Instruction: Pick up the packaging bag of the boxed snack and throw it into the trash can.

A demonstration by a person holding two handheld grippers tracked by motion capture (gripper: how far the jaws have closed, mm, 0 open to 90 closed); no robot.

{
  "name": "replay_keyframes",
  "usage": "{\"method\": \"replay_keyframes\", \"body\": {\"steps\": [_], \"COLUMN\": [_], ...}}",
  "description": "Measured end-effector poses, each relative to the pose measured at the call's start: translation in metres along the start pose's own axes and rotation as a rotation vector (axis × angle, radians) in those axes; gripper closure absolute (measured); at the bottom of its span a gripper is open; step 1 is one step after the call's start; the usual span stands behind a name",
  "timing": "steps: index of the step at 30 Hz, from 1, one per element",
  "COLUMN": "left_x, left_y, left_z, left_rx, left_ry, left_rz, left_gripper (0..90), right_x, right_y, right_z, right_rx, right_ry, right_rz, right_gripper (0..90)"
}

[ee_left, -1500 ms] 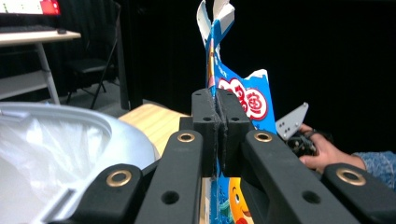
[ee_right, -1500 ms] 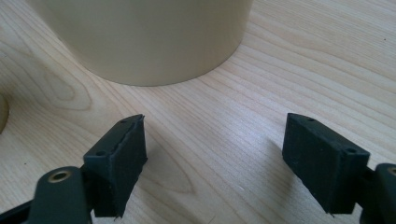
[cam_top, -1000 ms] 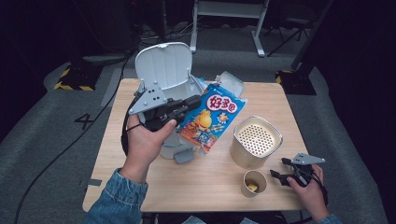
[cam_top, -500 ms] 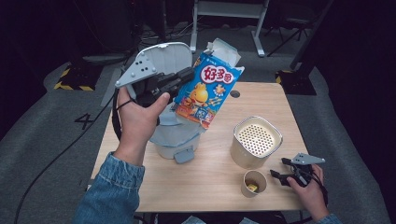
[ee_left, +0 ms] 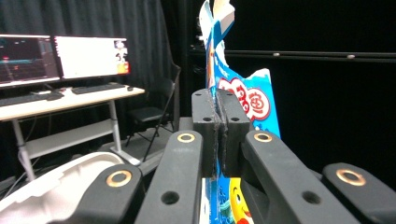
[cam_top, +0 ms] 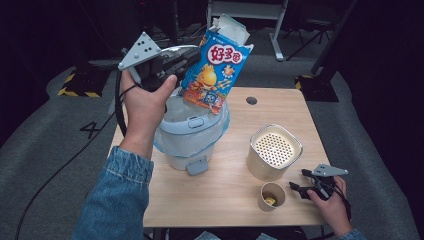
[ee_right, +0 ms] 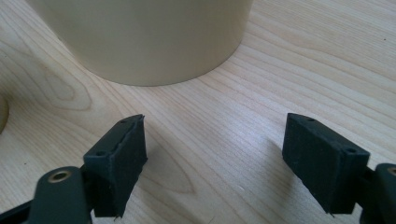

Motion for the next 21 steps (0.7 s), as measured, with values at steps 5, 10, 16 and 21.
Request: {"method": "replay_keyframes", "body": {"steps": [5, 10, 16, 21], "left_x": [-0.005, -0.015, -0.025, -0.032], "left_y": [-0.01, -0.018, -0.024, -0.026], "left_z": [-0.011, -0.022, -0.028, -0.03], "left_rx": [0.038, 0.063, 0.095, 0.114], "left_ry": [0.003, 0.023, 0.012, 0.001], "left_rz": [0.0, 0.01, -0.01, -0.031], "left_gripper": [87.7, 87.6, 87.6, 87.4], "right_x": [0.0, 0.0, 0.0, 0.0], "right_y": [0.0, 0.0, 0.0, 0.0], "right_z": [0.0, 0.0, 0.0, 0.0], "right_rx": [0.0, 0.0, -0.001, 0.0], "right_ry": [0.0, 0.0, 0.001, -0.001], "right_rz": [0.0, 0.0, 0.0, -0.001], "right_gripper": [22.0, 22.0, 22.0, 22.0]}}
Point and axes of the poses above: each handheld gripper's, and its own axes: y roughly backward along the jaws, x roughly out of its top, z roughly to its right, the point moved 1 cm from there along -y, roughly forward along the jaws, and after that the axes turned 14 degrees about x, right-handed, at the moved point
